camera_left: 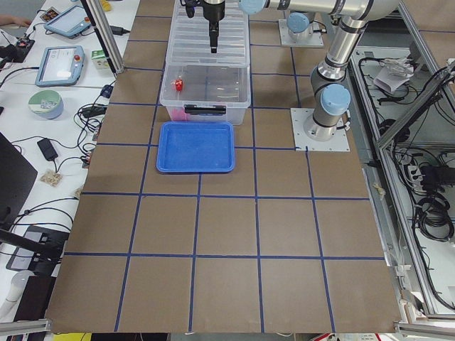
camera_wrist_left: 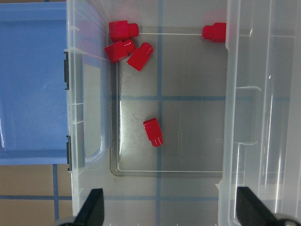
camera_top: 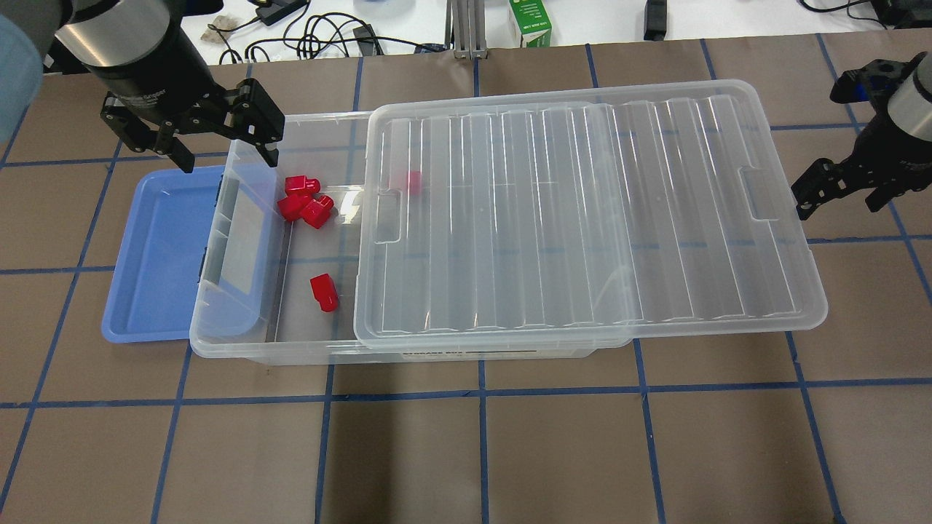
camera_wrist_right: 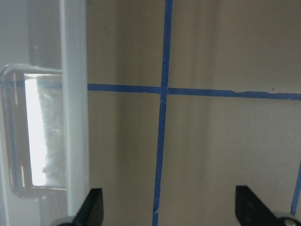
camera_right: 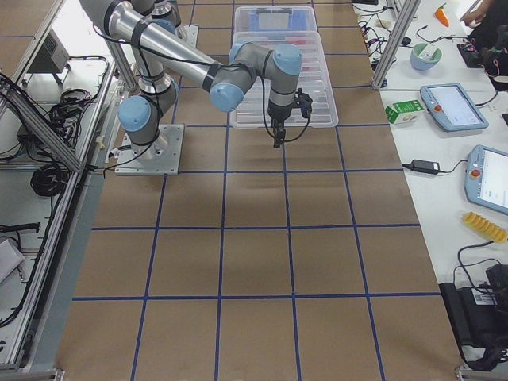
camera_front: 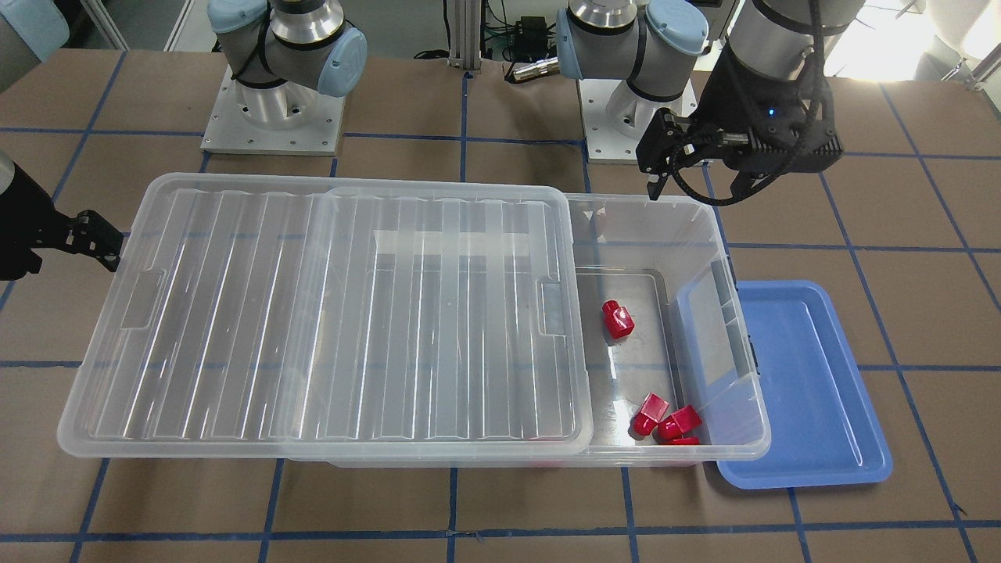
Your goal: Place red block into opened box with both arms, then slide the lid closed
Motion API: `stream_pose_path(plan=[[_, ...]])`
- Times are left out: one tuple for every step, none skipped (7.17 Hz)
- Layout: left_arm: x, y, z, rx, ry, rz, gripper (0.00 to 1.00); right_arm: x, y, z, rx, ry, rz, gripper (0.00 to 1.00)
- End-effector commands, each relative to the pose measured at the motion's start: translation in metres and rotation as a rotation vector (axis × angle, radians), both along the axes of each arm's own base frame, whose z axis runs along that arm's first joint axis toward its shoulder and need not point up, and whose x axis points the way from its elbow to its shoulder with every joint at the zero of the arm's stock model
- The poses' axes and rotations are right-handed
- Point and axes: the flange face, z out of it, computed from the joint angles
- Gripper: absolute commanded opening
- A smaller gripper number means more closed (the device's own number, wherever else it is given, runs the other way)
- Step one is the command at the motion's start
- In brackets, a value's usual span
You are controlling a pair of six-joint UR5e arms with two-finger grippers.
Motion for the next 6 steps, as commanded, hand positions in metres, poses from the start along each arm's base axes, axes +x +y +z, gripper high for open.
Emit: stream_pose_path(plan=[[0.001, -0.006, -0.002, -0.01, -0.001, -0.004, 1.0, 0.0, 0.0, 0.001, -0.001, 0.0, -0.002, 1.0], [-0.008, -0.005, -0.003, -0.009, 0.001, -0.01, 1.0, 0.006, 0.002, 0.004, -0.002, -0.001, -0.011, 1.0], [-0.011, 0.008, 0.008, -0.019, -0.022, -0.026, 1.0, 0.013, 0.0, 0.001, -0.006, -0.029, -0.03, 1.0], [0.0, 0.012, 0.004, 0.009, -0.122, -0.029, 1.0, 0.03, -0.001, -0.001, -0.012, -0.061, -0.009, 1.0], [-0.006, 0.006, 0.006, 0.005, -0.113, -0.025, 1.0, 0.052, 0.0, -0.007, -0.003, -0.065, -0.009, 1.0], [-0.014, 0.032, 0.042, -0.059, -0.037, -0.037, 1.0, 0.07, -0.001, -0.008, -0.001, -0.068, 0.018, 1.0]])
